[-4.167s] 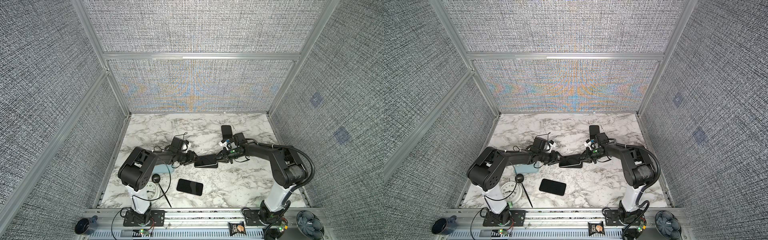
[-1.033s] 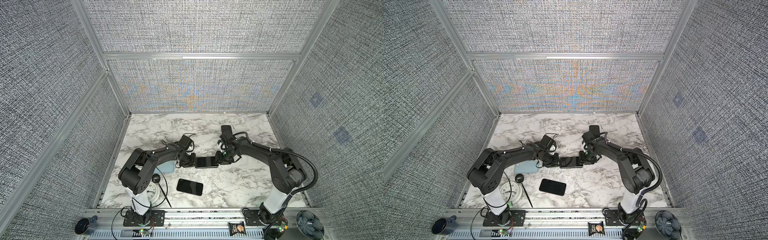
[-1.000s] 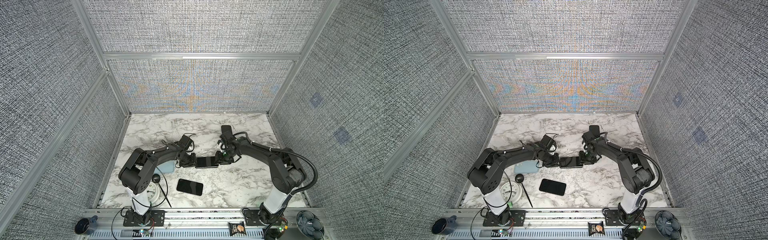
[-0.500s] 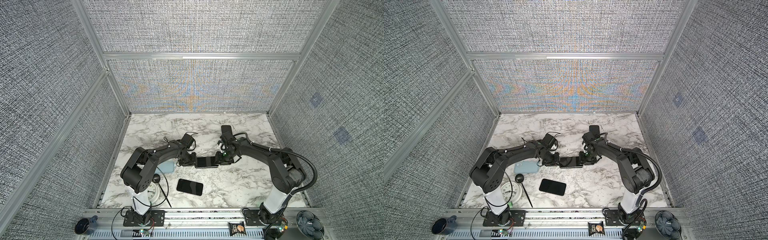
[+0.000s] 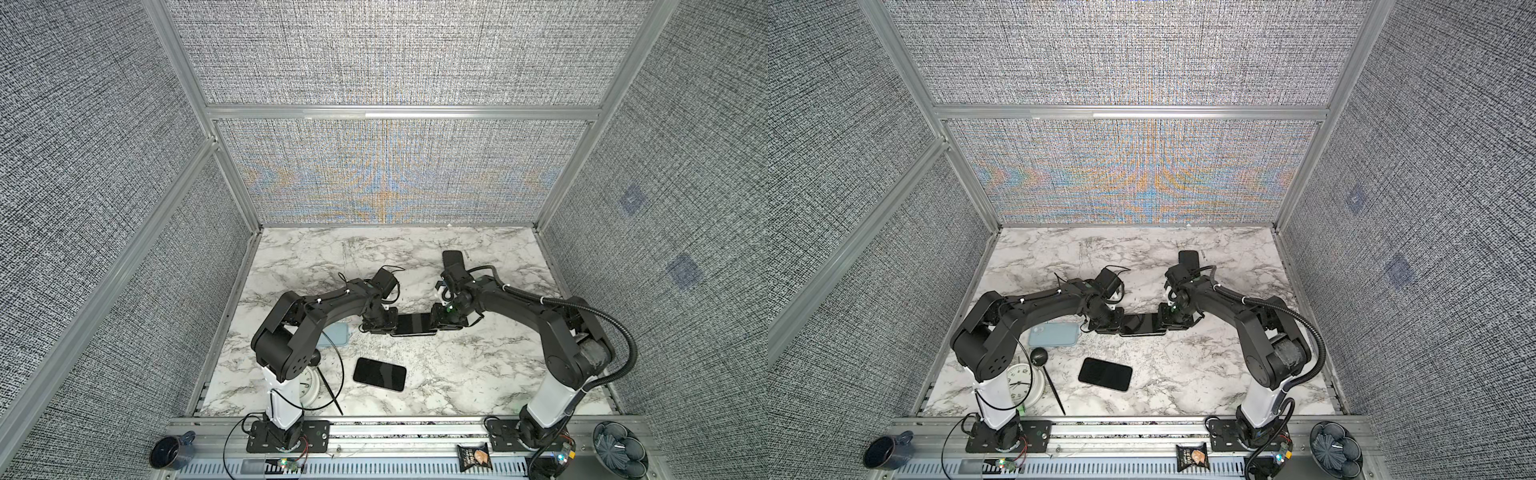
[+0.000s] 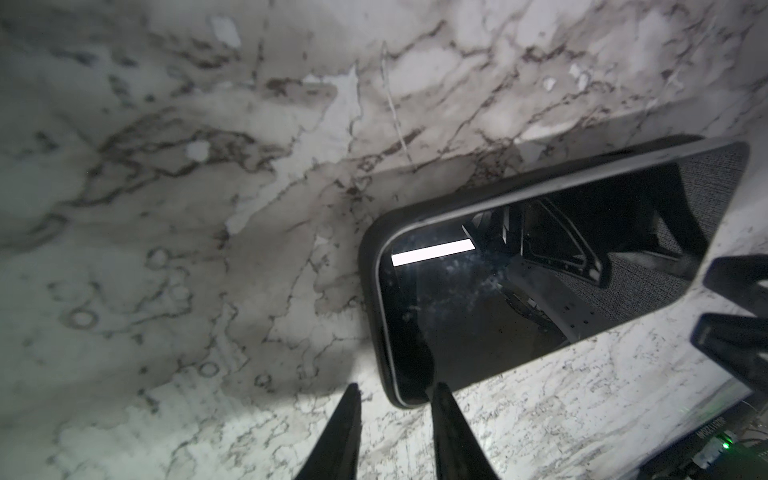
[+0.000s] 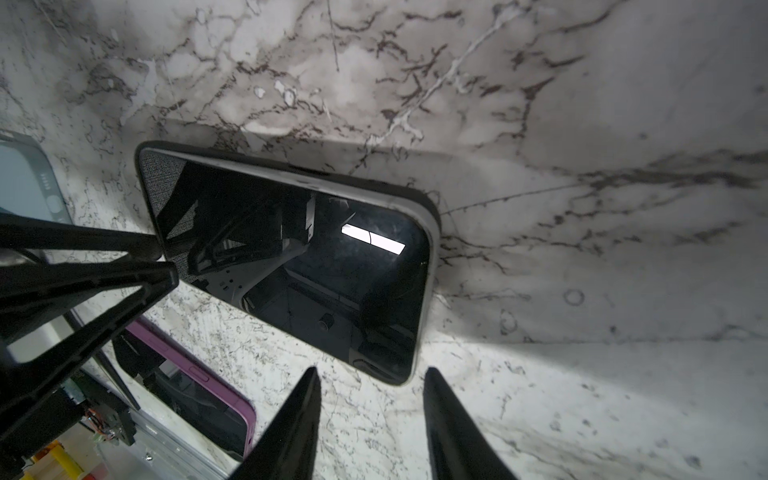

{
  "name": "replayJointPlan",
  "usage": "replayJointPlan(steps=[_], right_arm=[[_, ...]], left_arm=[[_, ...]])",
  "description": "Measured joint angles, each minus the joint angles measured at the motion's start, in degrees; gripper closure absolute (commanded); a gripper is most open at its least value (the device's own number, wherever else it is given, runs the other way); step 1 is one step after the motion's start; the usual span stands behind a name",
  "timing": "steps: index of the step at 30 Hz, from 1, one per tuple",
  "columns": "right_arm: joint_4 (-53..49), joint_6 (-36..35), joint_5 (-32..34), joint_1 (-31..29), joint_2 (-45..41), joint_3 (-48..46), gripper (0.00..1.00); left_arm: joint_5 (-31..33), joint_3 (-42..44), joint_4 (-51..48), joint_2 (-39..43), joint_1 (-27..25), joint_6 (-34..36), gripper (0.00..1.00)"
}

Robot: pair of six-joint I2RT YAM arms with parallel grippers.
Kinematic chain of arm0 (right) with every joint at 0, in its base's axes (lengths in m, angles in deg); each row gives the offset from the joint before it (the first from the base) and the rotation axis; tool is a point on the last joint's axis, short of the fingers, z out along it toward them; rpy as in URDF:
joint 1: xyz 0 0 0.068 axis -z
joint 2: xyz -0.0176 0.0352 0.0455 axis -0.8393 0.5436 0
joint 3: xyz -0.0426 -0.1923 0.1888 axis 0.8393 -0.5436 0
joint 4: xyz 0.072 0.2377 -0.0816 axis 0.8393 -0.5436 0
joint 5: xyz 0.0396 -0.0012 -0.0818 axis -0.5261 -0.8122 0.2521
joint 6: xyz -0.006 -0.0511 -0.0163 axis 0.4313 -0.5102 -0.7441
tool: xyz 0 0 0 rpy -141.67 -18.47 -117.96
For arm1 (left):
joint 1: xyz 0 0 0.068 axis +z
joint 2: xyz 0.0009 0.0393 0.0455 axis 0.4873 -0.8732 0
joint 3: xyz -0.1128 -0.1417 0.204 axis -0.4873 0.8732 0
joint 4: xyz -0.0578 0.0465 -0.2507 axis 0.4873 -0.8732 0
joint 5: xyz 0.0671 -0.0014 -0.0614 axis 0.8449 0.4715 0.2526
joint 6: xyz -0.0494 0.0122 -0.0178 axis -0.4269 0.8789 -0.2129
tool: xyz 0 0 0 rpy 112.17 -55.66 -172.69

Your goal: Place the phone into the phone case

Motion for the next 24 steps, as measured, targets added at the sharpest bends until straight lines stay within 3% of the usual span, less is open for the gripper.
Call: replayJointPlan(steps=[12,24], right_arm=[[0.8,0.0,-0.5,0.2,0.0,-0.5,0.59],[1.7,0.1,-0.6,0.2,0.5,-1.3,0.74]], left_arm=[[0.3,0.0,-1.0,-0.4,-0.2,0.0,0.76],[0.3,0.0,-0.9,0.3,-0.2,0.0,0.76]])
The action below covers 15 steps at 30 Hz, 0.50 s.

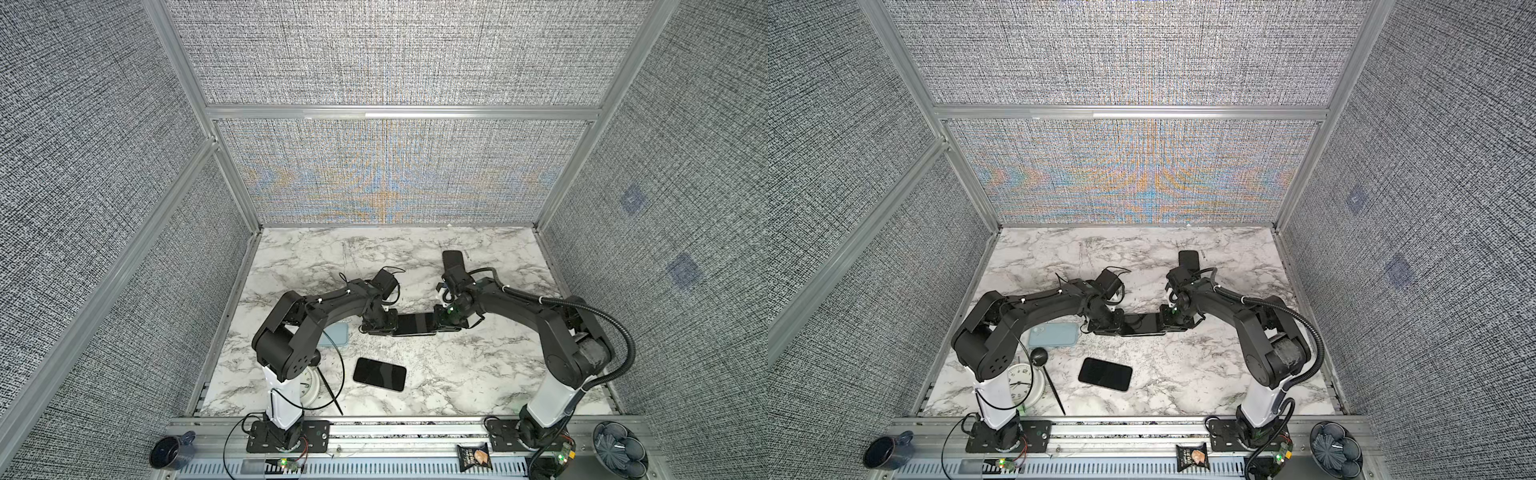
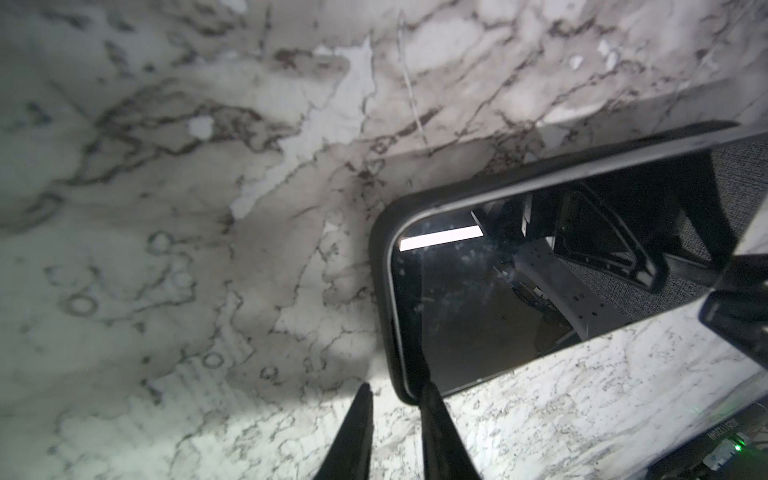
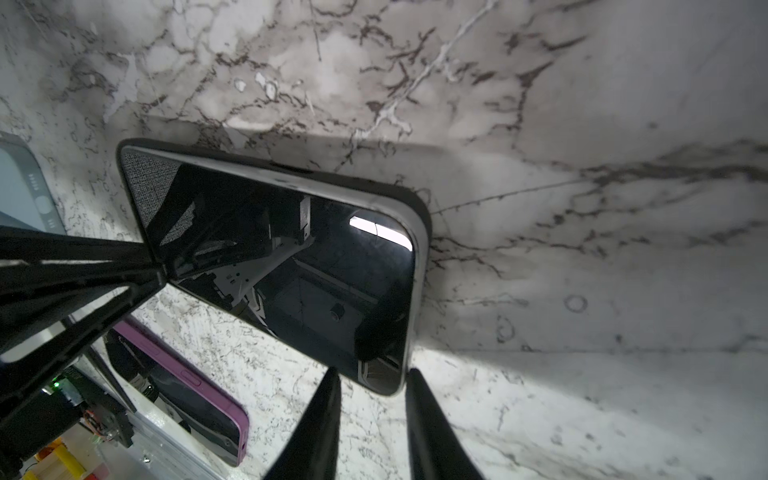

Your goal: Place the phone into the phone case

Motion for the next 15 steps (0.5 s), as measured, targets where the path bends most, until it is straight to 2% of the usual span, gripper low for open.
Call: replayJointPlan(steps=[15], right_arm=[[0.2,0.6,0.1,-0.2,0.8,0.1,0.83]], left_arm=[[-0.7,-0.1,1.5,0.0,0.1,-0.2,0.76]])
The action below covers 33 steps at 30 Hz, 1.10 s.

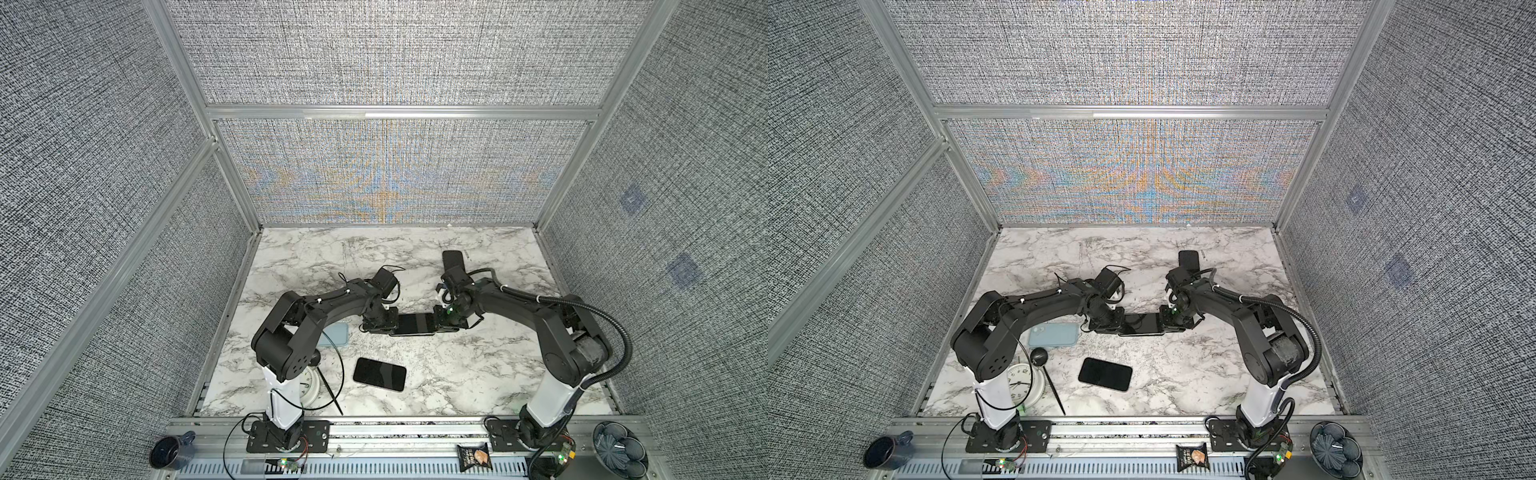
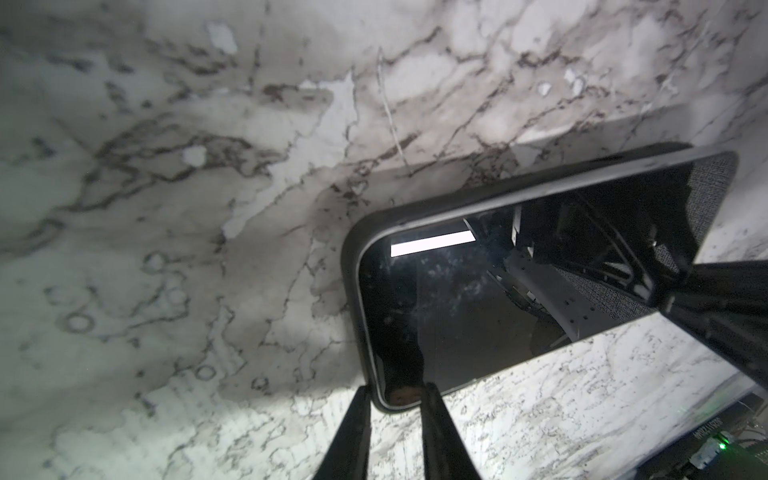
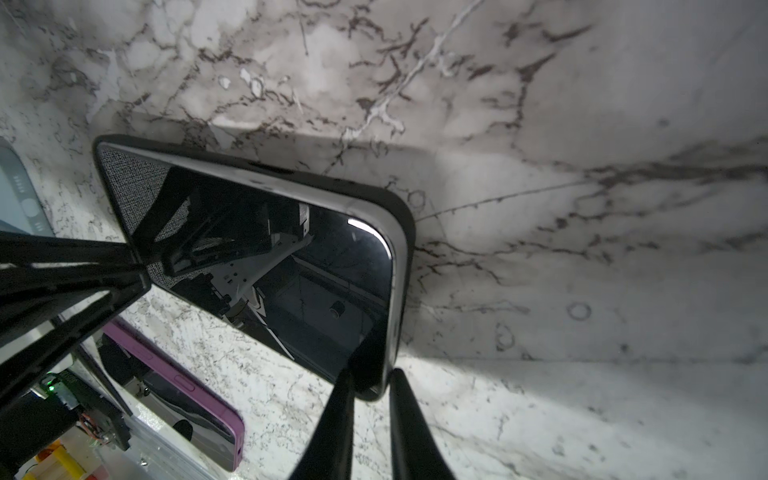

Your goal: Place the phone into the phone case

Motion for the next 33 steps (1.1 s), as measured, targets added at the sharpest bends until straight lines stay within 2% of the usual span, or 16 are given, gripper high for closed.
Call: replayJointPlan(steps=[33], right_arm=[[-0.4,2.2,1.3,-1.6,1.8,1.2,0.90]], left_arm=[[-0.2,1.7,1.2,0.3,0.2,-0.5,0.76]])
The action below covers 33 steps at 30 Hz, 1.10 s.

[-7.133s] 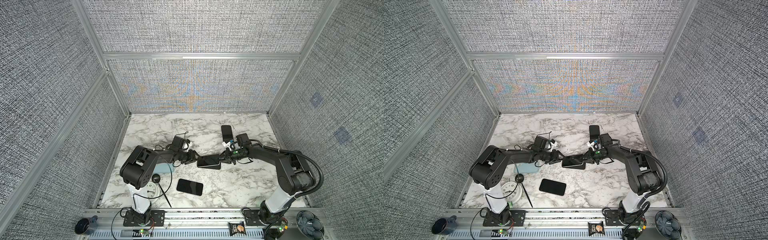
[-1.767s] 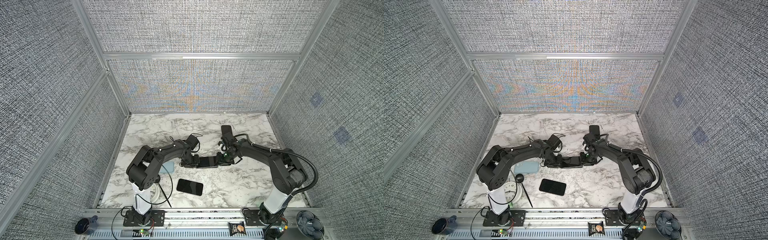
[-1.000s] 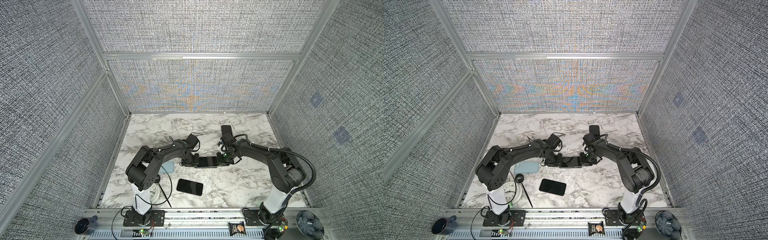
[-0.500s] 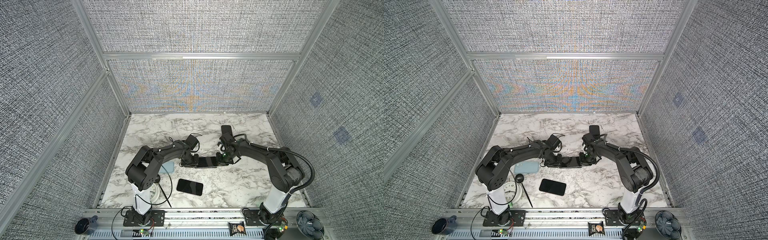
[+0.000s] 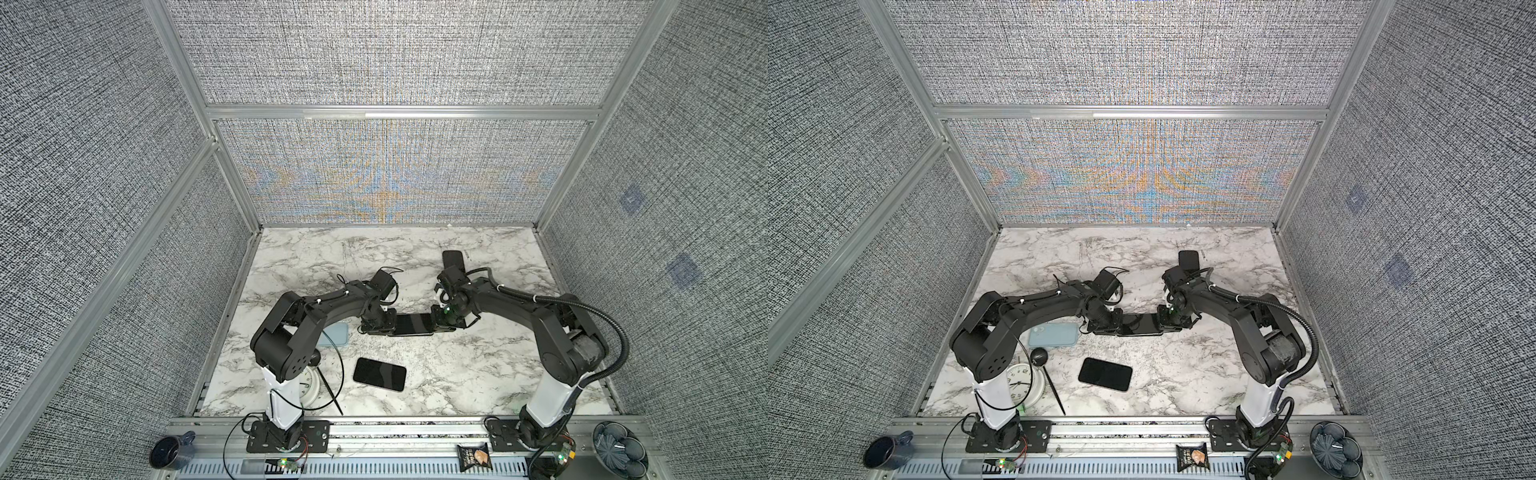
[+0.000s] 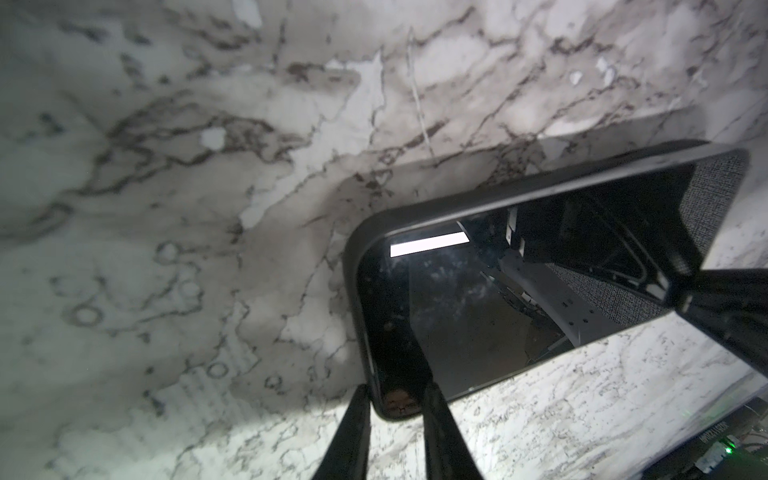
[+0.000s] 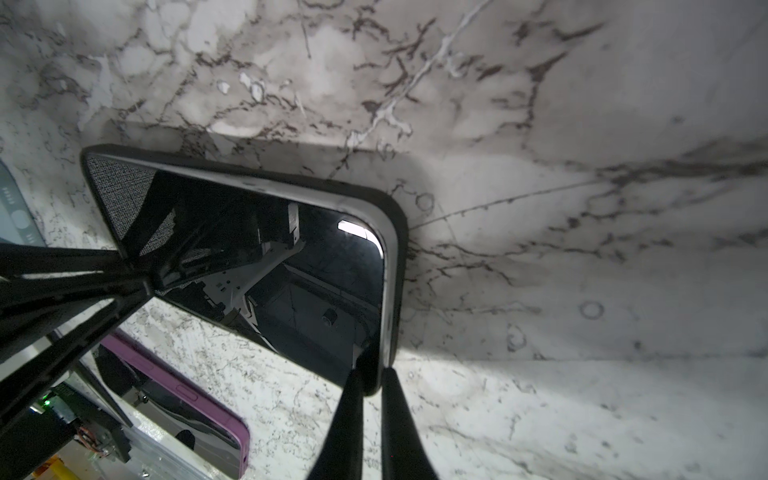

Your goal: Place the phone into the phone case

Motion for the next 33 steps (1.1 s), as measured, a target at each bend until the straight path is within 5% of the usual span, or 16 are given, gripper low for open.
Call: replayJointPlan(steps=[33], right_arm=[[2.1,0.9,-1.3,0.0,0.4,-1.4,0.92]], left_arm=[[0.7,0.7,0.2,0.6,0.0,-0.7,0.77]])
